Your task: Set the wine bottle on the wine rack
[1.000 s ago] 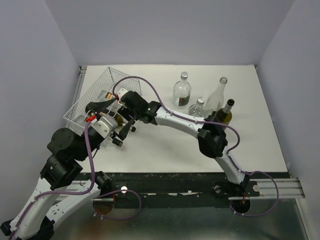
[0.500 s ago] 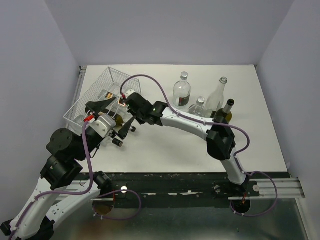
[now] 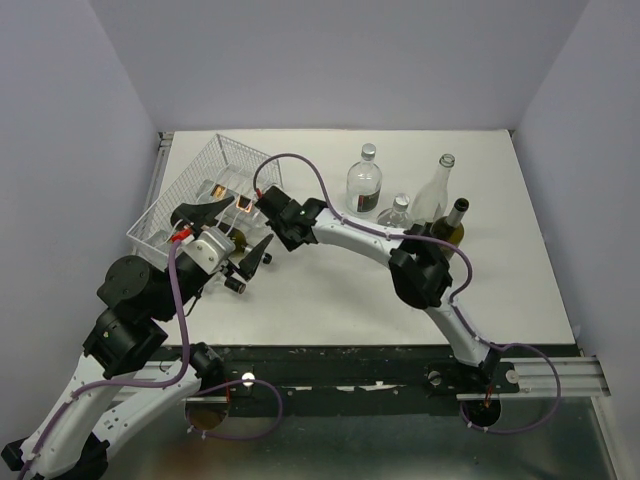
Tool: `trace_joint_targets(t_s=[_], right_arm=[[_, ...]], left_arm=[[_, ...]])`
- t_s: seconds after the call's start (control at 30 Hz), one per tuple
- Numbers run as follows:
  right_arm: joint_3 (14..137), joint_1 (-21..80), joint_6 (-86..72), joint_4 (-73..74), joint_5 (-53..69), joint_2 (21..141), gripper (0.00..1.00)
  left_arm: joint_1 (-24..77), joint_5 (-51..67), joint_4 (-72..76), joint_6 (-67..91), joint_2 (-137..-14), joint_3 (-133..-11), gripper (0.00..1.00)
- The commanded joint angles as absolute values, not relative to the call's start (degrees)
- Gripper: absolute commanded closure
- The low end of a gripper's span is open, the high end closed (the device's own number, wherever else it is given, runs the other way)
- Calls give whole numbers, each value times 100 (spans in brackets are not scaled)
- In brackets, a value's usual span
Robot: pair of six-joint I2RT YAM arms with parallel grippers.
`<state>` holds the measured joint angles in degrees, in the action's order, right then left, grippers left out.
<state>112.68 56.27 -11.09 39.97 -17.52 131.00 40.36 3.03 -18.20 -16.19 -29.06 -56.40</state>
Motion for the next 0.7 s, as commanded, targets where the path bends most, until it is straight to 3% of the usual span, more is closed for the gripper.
trace_joint_targets(t_s=[0.0,0.17,0.5,0.67], right_arm=[[12101,5405,-976,4385,-1722,13692,100],[12744,5379,-703,4544,-1706,14071,100],[11970,5379,-984,3261,-554,13491,100],[12453,5370,-1195,3576,-1448,13676,100]], left_arm=[[4052,167,-1925,-1547,-2935,-5651,1],[4052,70,-1951,-1556,-2962,-5660,1],[4052,-123,-1943,-1564,-3111,-5704,1],[4060,-176,-1916,-1608,-3296,-5774,1]])
